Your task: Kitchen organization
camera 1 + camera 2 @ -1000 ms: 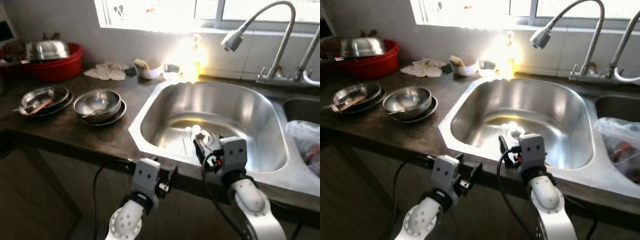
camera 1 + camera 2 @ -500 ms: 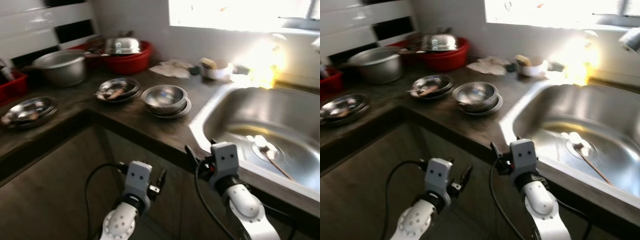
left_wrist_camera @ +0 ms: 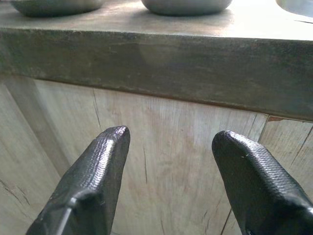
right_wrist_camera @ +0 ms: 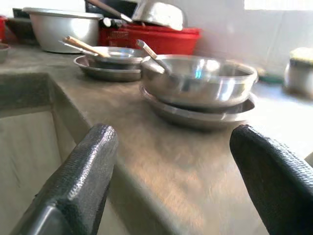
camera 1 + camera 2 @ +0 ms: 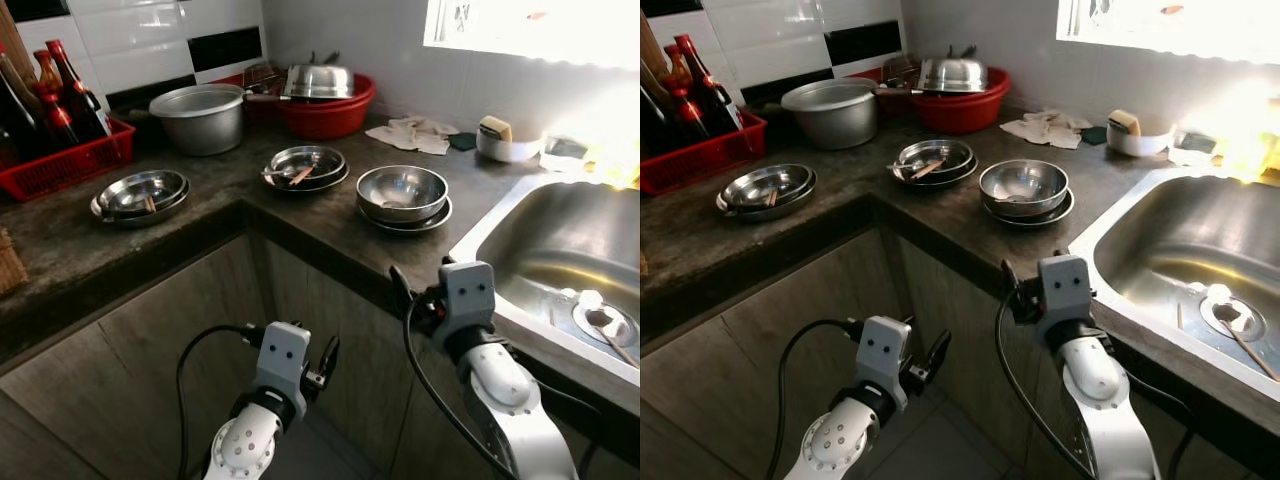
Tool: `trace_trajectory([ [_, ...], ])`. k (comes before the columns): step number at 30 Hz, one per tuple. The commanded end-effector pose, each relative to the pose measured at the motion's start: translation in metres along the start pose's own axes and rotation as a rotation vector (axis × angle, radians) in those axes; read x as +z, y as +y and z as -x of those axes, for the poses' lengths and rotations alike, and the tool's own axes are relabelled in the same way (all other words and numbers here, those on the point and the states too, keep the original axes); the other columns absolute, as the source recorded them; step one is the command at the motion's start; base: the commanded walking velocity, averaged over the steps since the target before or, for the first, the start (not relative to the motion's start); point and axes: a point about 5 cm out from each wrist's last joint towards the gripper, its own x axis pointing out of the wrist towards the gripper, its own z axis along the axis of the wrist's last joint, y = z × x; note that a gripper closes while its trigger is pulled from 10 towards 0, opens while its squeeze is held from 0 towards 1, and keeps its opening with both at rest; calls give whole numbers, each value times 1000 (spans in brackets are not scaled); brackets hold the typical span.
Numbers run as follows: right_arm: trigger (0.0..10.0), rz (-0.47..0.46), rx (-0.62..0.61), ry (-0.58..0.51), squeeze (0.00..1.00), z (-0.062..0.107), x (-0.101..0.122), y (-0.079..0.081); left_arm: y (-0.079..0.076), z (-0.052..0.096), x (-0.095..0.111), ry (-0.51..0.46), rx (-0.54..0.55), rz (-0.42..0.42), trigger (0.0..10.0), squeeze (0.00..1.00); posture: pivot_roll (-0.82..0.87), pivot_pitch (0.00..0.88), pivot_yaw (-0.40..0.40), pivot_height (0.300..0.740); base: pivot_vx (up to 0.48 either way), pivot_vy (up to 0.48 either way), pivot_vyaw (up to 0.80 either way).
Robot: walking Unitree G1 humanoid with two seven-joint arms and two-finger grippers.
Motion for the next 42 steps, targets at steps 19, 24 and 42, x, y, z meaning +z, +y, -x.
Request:
trace_trajectory([
  [19, 10000, 273, 143, -125, 0, -62, 16, 1, -9, 8, 15, -69, -32, -38, 10000, 0, 150, 48, -33, 740, 0, 0, 0],
  [24, 10000, 294, 154, -141, 0, -80, 21, 3, -11, 11, 17, -76, -36, -43, 10000, 0, 171, 53, -52, 740, 0, 0, 0],
  [42, 0, 334, 169, -194, 0, -118, 35, 7, -16, 16, 14, -61, -33, -33, 10000, 0, 181, 43, -70, 740, 0, 0, 0],
])
